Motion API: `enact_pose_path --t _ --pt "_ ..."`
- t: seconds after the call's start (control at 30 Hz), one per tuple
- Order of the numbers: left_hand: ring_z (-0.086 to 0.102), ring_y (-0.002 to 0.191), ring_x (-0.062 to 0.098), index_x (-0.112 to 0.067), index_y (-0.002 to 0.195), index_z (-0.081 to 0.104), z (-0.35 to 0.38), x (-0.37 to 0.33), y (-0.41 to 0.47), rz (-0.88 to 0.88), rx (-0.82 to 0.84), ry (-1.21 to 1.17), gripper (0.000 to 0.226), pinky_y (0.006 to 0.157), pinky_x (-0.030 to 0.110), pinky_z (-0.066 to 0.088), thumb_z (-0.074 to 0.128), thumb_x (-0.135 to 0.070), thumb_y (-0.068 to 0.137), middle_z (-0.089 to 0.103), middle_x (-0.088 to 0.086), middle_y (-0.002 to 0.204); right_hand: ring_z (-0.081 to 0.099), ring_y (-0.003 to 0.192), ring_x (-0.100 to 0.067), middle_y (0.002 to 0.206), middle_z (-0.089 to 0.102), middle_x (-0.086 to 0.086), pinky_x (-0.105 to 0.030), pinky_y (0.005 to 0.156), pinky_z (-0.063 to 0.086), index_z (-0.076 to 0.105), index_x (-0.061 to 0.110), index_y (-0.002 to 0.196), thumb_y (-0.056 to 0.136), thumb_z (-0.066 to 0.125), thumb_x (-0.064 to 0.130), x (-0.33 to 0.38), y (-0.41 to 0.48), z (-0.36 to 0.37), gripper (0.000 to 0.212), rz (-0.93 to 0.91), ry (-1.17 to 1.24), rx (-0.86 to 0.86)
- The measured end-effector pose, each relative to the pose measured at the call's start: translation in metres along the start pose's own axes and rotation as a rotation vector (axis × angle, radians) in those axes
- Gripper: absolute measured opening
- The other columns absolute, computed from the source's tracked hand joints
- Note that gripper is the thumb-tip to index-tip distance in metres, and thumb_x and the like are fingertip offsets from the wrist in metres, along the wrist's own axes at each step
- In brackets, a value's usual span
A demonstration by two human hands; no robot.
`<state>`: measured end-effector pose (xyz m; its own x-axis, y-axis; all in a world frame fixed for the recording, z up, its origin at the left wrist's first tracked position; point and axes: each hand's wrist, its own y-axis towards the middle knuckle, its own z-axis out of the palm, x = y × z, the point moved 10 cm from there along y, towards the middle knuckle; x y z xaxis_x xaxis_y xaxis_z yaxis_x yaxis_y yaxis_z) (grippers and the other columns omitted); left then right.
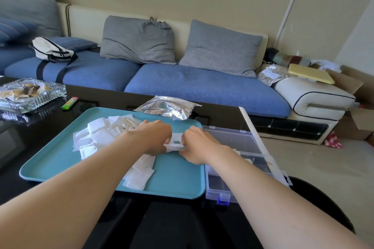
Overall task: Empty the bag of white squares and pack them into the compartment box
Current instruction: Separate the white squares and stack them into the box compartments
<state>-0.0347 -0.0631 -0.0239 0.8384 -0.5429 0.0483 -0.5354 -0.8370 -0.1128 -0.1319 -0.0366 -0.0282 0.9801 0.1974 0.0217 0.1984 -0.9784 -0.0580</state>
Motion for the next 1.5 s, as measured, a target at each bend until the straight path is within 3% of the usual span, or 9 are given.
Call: enact_pose_path --t 0.17,0.3,0.43,0.63,0.8,0.93,1.13,1.4,1.5 --pt "0.054 0.114 0.021 -0.034 0.120 0.060 0.004 -0.012 -0.004 0.044 0.046 -0.017 0.035 0.102 0.043 0.040 0.069 -0.044 0.088 0.060 -0.005 0.117 0.056 0.087 -0.042 0.083 0.044 -0.005 -0.036 0.060 0.037 0.056 0.012 0.089 0.093 0.062 0.012 0.003 -0.007 -0.008 0.007 -0.041 -0.010 -0.052" --pt "0.056 0.123 0.024 -0.034 0.124 0.065 0.001 -0.019 -0.002 0.063 0.013 -0.012 0.028 0.103 0.042 0.040 0.064 -0.040 0.096 0.064 -0.003 0.125 0.056 0.089 -0.041 0.093 0.047 -0.008 -0.036 0.056 0.035 0.057 0.010 0.108 0.086 0.059 -0.005 0.005 -0.012 -0.010 0.027 -0.068 -0.056 -0.043" --pt "0.056 0.128 0.030 -0.029 0.136 0.064 -0.002 -0.016 -0.002 0.019 0.015 -0.082 0.033 0.104 0.043 0.045 0.051 -0.034 0.106 0.061 0.004 0.135 0.059 0.107 -0.040 0.118 0.058 -0.014 -0.045 0.082 0.054 0.060 0.014 0.122 0.090 0.060 0.002 -0.008 -0.012 -0.018 0.035 0.017 0.123 -0.118" --pt "0.052 0.096 0.030 -0.008 0.083 0.054 -0.014 -0.003 -0.001 -0.047 -0.083 -0.243 0.030 0.077 0.037 0.041 0.044 -0.024 0.107 0.060 0.009 0.096 0.063 0.097 -0.028 0.110 0.064 -0.004 -0.035 0.078 0.050 0.076 0.023 0.096 0.092 0.052 0.006 -0.046 -0.023 -0.053 0.030 0.208 0.395 -0.415" --pt "0.044 0.071 0.020 -0.010 0.073 0.046 -0.031 0.003 -0.005 -0.083 -0.174 -0.449 0.032 0.058 0.030 0.032 0.042 -0.014 0.104 0.053 0.003 0.079 0.065 0.088 -0.016 0.099 0.070 0.000 -0.019 0.065 0.050 0.073 0.021 0.100 0.094 0.050 0.002 -0.058 -0.027 -0.060 0.030 0.209 0.713 -0.468" --pt "0.075 0.085 0.017 -0.006 0.096 0.065 -0.028 0.002 -0.006 -0.101 -0.141 -0.765 0.026 0.077 0.040 0.056 0.040 -0.009 0.103 0.074 0.006 0.098 0.068 0.079 -0.006 0.083 0.076 0.008 -0.010 0.065 0.049 0.078 0.025 0.096 0.094 0.069 0.012 -0.051 -0.025 -0.058 0.016 0.125 0.832 -0.423" --pt "0.079 0.092 0.021 -0.012 0.125 0.067 -0.023 -0.007 -0.006 -0.146 -0.055 -1.234 0.033 0.089 0.041 0.063 0.042 -0.005 0.104 0.079 0.010 0.107 0.070 0.082 -0.004 0.091 0.079 0.006 -0.009 0.064 0.052 0.080 0.023 0.096 0.093 0.075 0.013 -0.062 -0.031 -0.051 0.011 0.234 1.110 -0.392" --pt "0.078 0.101 0.021 -0.023 0.133 0.063 -0.026 -0.022 -0.010 -0.059 0.044 -1.284 0.029 0.099 0.047 0.058 0.051 -0.016 0.108 0.080 0.002 0.111 0.073 0.078 -0.010 0.085 0.080 0.004 -0.029 0.081 0.061 0.081 0.023 0.091 0.090 0.079 0.011 -0.076 -0.033 -0.045 0.012 0.302 1.229 -0.445" --pt "0.078 0.102 0.022 -0.022 0.132 0.064 -0.026 -0.024 -0.012 -0.047 0.055 -1.275 0.028 0.102 0.050 0.057 0.051 -0.015 0.108 0.079 0.003 0.113 0.073 0.087 -0.009 0.088 0.079 0.008 -0.026 0.081 0.059 0.081 0.028 0.092 0.089 0.082 0.018 -0.078 -0.035 -0.047 0.011 0.285 1.168 -0.472"
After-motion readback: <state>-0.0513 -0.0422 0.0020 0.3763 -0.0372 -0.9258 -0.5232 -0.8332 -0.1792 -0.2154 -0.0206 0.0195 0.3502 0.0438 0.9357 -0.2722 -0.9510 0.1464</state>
